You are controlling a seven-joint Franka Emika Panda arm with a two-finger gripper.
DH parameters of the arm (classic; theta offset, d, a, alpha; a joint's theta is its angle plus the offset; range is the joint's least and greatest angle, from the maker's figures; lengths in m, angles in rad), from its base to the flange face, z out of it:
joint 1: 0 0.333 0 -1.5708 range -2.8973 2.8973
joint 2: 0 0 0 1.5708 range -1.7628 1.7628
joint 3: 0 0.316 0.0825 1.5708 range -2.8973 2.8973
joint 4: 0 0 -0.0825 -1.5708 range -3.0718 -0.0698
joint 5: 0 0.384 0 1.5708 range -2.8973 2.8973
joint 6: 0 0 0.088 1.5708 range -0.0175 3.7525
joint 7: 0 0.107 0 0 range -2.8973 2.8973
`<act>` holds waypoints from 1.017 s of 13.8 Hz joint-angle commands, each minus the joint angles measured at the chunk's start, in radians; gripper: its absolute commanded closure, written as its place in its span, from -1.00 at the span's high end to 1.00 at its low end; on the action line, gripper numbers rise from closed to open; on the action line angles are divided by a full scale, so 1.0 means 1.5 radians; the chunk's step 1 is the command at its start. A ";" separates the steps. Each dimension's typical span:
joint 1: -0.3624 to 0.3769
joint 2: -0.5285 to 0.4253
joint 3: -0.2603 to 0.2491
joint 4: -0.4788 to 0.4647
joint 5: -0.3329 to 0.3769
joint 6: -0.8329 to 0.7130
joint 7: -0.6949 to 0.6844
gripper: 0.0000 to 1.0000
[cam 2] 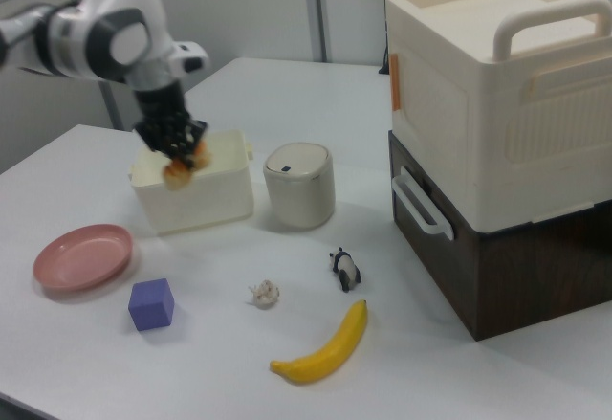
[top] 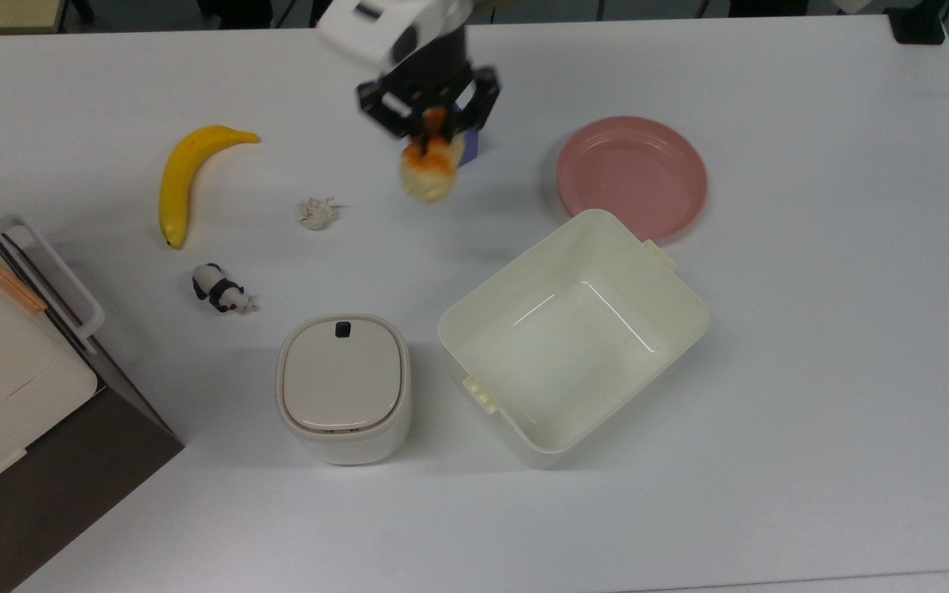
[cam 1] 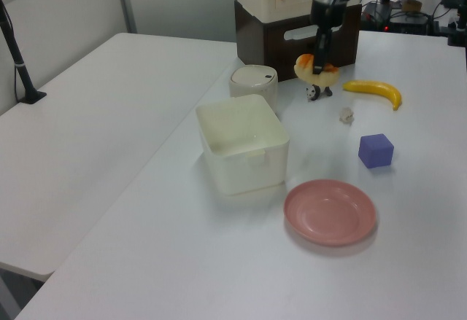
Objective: Put the bread on a plate
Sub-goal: 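Lift the bread roll and carry it toward the pink plate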
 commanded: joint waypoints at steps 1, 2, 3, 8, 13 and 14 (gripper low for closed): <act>0.063 -0.030 -0.010 -0.012 0.017 -0.063 -0.011 -0.96; 0.078 -0.030 -0.010 -0.012 0.017 -0.068 -0.008 -0.96; 0.099 -0.030 -0.011 -0.009 0.018 -0.069 -0.006 -0.96; 0.200 -0.013 -0.012 -0.007 0.010 -0.105 -0.015 -0.96; 0.275 0.038 -0.011 -0.007 0.009 -0.143 -0.034 -0.94; 0.285 0.057 -0.011 -0.006 0.006 -0.140 -0.034 -0.93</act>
